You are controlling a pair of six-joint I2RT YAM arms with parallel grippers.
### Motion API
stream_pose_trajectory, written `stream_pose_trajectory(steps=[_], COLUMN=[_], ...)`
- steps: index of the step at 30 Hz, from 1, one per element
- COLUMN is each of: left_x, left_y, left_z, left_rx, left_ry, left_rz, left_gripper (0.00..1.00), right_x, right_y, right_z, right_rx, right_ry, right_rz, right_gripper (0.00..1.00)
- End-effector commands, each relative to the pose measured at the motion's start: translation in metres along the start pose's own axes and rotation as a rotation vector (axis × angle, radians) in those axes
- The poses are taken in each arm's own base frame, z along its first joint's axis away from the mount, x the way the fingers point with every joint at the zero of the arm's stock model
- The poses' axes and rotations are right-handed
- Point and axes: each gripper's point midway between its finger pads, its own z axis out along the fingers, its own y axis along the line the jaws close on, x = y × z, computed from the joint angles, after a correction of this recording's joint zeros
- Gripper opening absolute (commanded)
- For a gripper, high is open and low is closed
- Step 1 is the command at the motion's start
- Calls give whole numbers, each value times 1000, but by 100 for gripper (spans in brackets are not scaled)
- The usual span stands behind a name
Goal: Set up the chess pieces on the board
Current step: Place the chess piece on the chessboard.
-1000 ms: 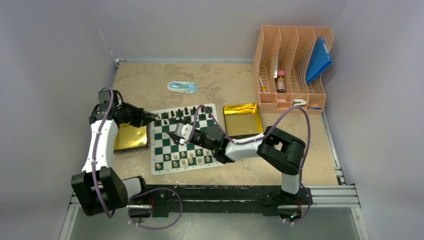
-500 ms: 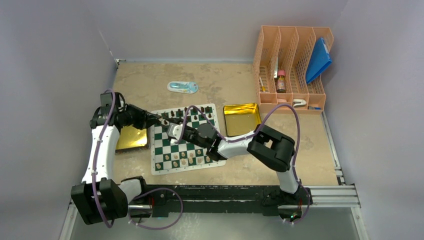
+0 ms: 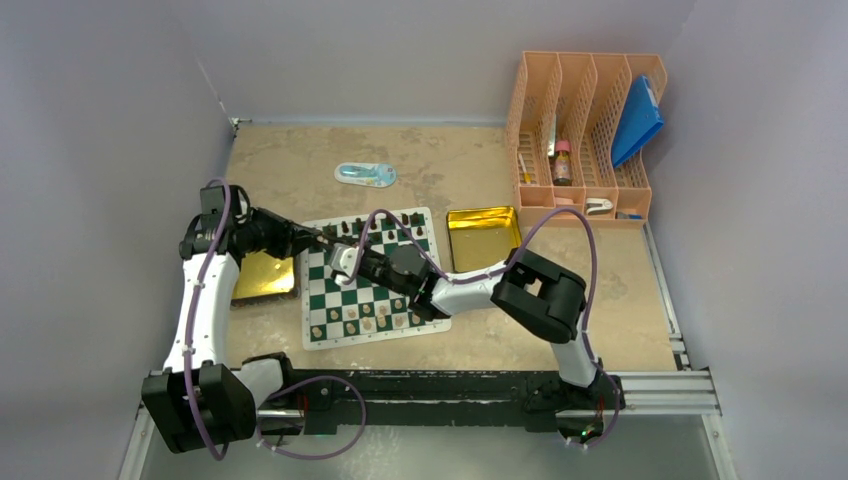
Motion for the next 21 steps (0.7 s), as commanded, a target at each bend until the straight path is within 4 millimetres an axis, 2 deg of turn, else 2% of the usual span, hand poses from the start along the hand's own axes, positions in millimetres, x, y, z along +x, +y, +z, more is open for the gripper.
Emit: stream_pose_trajectory(steps=[1, 6, 9, 14, 21], left_x=[12, 13, 13, 13, 15], left_y=[-11, -14, -14, -12, -12], left_z=[-8, -9, -9, -9, -13], left_rx=[26, 27, 23, 13, 16], left_ry=[33, 32, 34, 28, 27], left_rz=[4, 17, 15, 18, 26], left_gripper=[0, 0, 0, 4, 16], right_x=[-17, -16, -18, -26, -35], right_y=[-25, -31, -37, -41, -42], right_z=[12, 14, 12, 9, 1], right_rx=[95, 129, 162, 178, 184], right_ry=[-50, -49, -56, -81, -117], right_rz=[-12, -15, -27, -17, 25], right_gripper=[18, 10, 0, 0, 0])
